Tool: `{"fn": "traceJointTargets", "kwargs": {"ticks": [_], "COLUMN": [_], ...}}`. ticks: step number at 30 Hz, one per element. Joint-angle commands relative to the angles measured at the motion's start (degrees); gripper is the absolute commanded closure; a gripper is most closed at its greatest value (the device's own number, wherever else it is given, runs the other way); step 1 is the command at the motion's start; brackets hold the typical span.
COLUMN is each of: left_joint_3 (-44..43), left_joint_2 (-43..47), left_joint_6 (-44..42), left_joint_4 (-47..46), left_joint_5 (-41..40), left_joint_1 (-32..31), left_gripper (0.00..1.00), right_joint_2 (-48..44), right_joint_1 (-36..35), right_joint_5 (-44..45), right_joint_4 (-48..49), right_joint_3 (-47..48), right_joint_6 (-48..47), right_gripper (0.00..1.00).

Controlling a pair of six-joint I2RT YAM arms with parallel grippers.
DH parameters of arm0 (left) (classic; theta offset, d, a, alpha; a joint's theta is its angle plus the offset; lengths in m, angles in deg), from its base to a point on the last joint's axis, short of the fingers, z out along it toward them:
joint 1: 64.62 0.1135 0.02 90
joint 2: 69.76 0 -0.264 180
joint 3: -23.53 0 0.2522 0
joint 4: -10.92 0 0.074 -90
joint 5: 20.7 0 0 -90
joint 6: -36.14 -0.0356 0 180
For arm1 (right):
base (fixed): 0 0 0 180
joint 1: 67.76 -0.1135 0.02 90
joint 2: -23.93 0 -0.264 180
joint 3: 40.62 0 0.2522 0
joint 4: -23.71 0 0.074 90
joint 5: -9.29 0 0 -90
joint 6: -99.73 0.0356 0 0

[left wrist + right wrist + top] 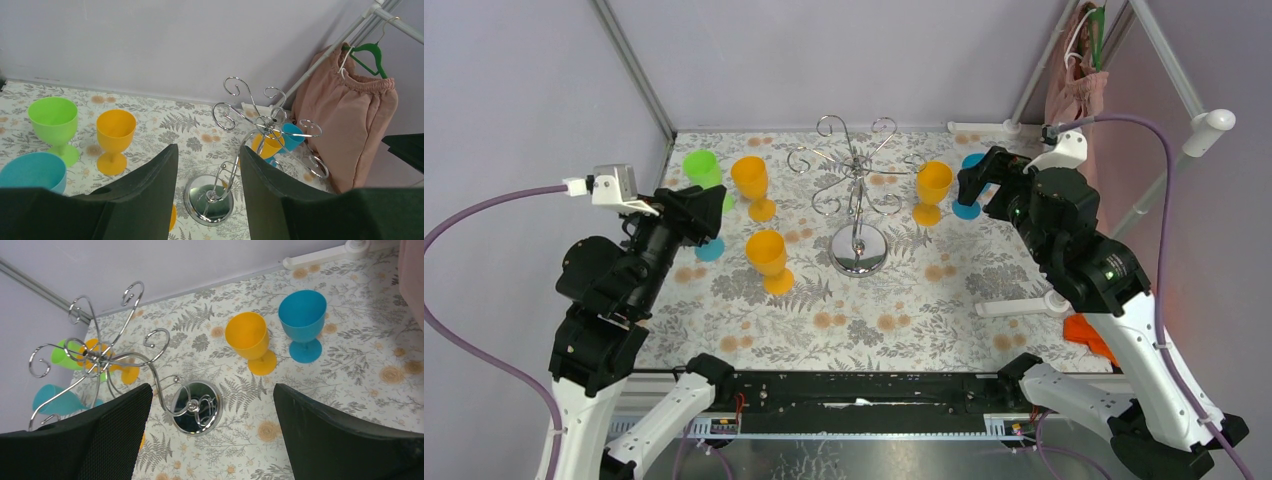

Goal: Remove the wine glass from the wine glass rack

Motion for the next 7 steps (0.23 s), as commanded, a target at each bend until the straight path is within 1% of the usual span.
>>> {"fn": "traceJointTargets", "kwargs": {"ticks": [1,4,7], "left_joint_3": [0.50,0.26,0.03], "left_joint_2": [0.21,0.15,0.23], "left_joint_6": [0.08,0.06,0.08], "left_joint_4": [-3.15,-2.77,-2.37], "left_joint_5": [-2.40,-2.78,-3.01], "left_joint_1": [-0.19,-0.20,-0.21], "left_gripper": [0.44,0.44,0.42], "right_joint_2": [0.88,1.22,-0.12], "right_joint_1": [0.06,0.05,0.09], "right_joint_5": [4.63,6.15,6.66], "right_joint_4": [-1.74,-2.44,-1.39], "right_joint_3": [0.21,-0.33,-1.42], "right_joint_6": [-0.51,-1.36,-2.31], "right_gripper": [0.00,0.00,0.00]}}
